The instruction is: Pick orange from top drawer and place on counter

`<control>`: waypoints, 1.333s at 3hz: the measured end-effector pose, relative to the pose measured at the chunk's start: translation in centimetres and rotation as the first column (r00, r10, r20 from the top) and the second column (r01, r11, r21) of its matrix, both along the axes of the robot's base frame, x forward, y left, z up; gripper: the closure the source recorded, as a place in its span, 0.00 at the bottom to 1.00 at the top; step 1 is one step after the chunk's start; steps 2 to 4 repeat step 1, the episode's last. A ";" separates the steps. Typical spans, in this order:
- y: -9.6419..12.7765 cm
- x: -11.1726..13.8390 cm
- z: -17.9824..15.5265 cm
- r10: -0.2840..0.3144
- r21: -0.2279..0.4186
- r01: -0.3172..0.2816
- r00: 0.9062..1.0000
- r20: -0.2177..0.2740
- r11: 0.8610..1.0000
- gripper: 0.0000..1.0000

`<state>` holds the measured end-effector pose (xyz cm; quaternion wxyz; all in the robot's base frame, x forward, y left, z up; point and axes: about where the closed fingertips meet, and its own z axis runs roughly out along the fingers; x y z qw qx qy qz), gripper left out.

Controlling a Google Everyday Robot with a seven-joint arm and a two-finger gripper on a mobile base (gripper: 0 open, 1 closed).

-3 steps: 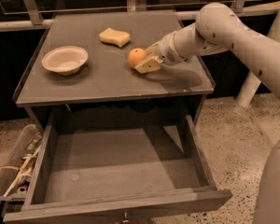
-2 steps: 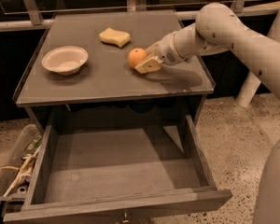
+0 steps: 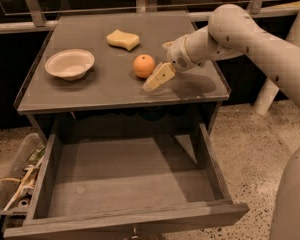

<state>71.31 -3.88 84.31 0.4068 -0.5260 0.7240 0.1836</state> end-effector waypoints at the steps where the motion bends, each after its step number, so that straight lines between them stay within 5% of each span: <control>1: 0.0 0.0 0.0 0.000 0.000 0.000 1.000 0.000 1.000 0.00; 4: 0.0 0.0 0.0 0.000 0.000 0.000 1.000 0.000 1.000 0.00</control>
Offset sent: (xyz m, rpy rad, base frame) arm 0.0000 0.0000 0.0000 0.0000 0.0000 0.0000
